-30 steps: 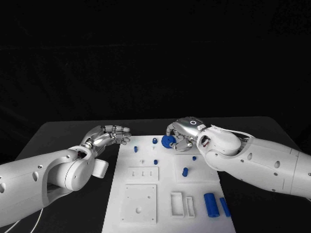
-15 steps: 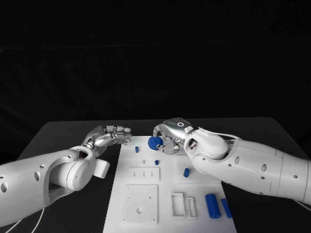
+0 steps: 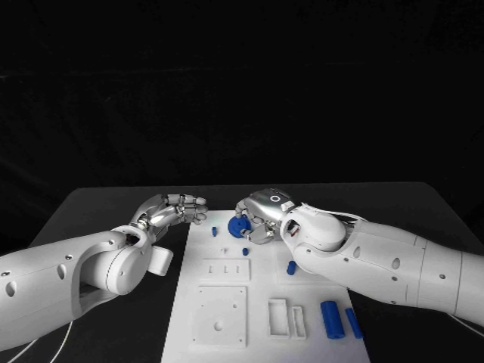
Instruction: Assemble the parts on the task board
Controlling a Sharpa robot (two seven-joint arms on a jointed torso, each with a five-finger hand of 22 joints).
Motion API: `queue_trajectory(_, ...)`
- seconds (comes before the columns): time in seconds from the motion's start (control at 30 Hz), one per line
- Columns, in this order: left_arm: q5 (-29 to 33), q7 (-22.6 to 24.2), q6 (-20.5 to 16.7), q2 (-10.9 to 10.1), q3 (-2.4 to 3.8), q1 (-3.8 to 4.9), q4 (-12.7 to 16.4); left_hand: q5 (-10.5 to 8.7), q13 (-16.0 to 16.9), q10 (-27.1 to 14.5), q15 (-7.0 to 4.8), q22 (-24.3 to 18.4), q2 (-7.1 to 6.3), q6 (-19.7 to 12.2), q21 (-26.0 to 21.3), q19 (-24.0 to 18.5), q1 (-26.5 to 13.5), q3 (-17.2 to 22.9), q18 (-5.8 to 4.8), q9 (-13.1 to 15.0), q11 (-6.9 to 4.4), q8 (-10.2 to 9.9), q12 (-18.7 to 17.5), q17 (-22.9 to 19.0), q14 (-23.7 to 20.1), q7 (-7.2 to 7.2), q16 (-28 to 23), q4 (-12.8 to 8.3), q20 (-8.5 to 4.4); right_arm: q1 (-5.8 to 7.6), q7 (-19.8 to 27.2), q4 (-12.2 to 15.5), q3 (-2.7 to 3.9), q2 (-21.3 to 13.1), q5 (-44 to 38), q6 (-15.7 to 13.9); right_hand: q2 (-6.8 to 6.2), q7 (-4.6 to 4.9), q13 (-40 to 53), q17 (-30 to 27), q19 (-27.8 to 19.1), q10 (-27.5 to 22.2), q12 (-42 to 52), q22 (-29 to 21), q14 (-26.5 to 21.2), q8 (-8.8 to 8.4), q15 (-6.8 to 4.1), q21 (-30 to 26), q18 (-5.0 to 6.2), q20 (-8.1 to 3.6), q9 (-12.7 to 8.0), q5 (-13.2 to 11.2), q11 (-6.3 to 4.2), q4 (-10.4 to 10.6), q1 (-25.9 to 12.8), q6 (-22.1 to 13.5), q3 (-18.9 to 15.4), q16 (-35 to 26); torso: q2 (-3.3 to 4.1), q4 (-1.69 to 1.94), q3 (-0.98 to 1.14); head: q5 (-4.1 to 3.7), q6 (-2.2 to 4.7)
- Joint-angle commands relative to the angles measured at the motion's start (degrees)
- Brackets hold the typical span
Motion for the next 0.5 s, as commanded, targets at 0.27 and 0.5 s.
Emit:
queue_trajectory(0.27,-0.20,0.46,0.63,0.13,0.04,0.11,0.08,-0.31,-0.07,0.09,0.00,0.06,-0.19,-0.33,0.39,-0.49,-0.11,0.35,0.66,-0.08,0.33,-0.29,-0.31,-0.09,-0.49,0.41,-0.28,0.13,0.10,-0.49,0.78,-2.31,-0.29,1.42,-0.45,1.28,-0.28,1.02,-0.17,0.08,-0.02,0.10,-0.27,0.96,0.00,0.32,-0.25,0.29,2.58,-0.43,0.04,-0.22,-0.04,0.25,-0.02,4.09,0.01,-0.35,-0.04,-0.13,0.06,0.37,-0.39)
queue_trajectory(0.5,-0.20,0.44,0.65,0.10,0.04,0.11,0.10,-0.31,-0.07,0.10,0.01,0.06,-0.20,-0.33,0.40,-0.50,-0.12,0.35,0.66,-0.07,0.33,-0.29,-0.33,-0.10,-0.50,0.41,-0.28,0.14,0.10,-0.65,0.81,-3.76,-0.36,2.17,-0.08,1.75,-0.31,1.06,-0.32,0.09,-0.05,-0.10,-0.45,0.96,-0.01,0.24,-0.23,0.29,2.58,-0.43,0.01,-0.23,-0.02,0.26,-0.03,3.96,-0.02,-0.38,-0.04,-0.15,0.06,0.43,-0.40)
